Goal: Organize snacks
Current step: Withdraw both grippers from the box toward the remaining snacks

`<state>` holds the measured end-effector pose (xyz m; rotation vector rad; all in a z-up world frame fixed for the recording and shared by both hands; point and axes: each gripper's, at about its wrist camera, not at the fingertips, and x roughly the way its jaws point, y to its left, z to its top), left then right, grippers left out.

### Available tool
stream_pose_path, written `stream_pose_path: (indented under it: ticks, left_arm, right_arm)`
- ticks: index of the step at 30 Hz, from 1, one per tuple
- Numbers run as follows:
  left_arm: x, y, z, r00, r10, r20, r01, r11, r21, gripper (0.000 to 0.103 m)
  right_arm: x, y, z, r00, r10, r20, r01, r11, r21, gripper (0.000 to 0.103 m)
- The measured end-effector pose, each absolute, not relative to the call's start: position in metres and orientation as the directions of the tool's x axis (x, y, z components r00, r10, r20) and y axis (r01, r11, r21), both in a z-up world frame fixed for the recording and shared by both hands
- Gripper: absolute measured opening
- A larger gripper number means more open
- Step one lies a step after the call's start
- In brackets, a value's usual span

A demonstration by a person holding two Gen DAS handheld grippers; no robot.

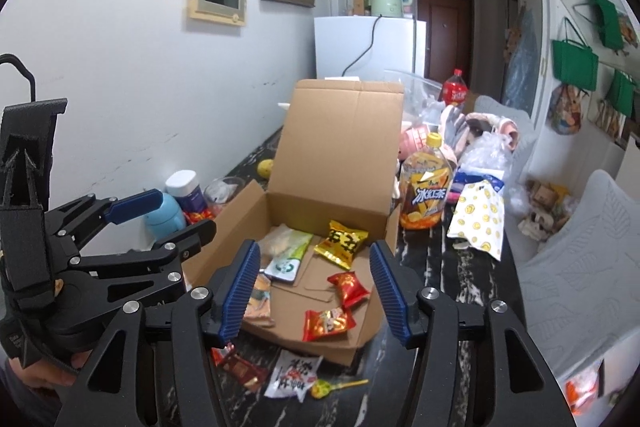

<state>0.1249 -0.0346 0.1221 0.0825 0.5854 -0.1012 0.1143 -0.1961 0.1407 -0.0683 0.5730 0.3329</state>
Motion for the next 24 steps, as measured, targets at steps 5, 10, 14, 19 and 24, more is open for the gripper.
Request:
stream_pose_path:
  ticks: [5, 10, 14, 19, 24]
  left_arm:
    - [0.097, -0.032, 0.123, 0.852, -0.078, -0.517, 0.125, 0.991, 0.056, 0.084]
    - [0.076, -0.027, 0.118, 0.847, -0.1, -0.522, 0.144, 0.988, 0.046, 0.084]
    - [0.065, -0.022, 0.11, 0.838, -0.113, -0.533, 0.156, 0.987, 0.036, 0.084]
    - [0.054, -0.018, 0.095, 0.821, -0.134, -0.554, 0.174, 0.984, 0.02, 0.084]
    - [0.05, -0.015, 0.076, 0.792, -0.151, -0.591, 0.19, 0.982, 0.005, 0.084]
  right_arm:
    - [0.091, -0.194, 0.137, 0.79, 0.296, -0.537, -0.337, 0.941, 0.024, 0.064]
    - [0.07, -0.192, 0.128, 0.784, 0.313, -0.535, -0.349, 0.936, 0.036, 0.072]
    - [0.061, -0.189, 0.117, 0.772, 0.326, -0.546, -0.356, 0.933, 0.053, 0.073]
    - [0.053, -0.188, 0.096, 0.748, 0.341, -0.57, -0.359, 0.929, 0.086, 0.073]
    - [0.052, -0.19, 0.072, 0.724, 0.347, -0.596, -0.346, 0.93, 0.121, 0.073]
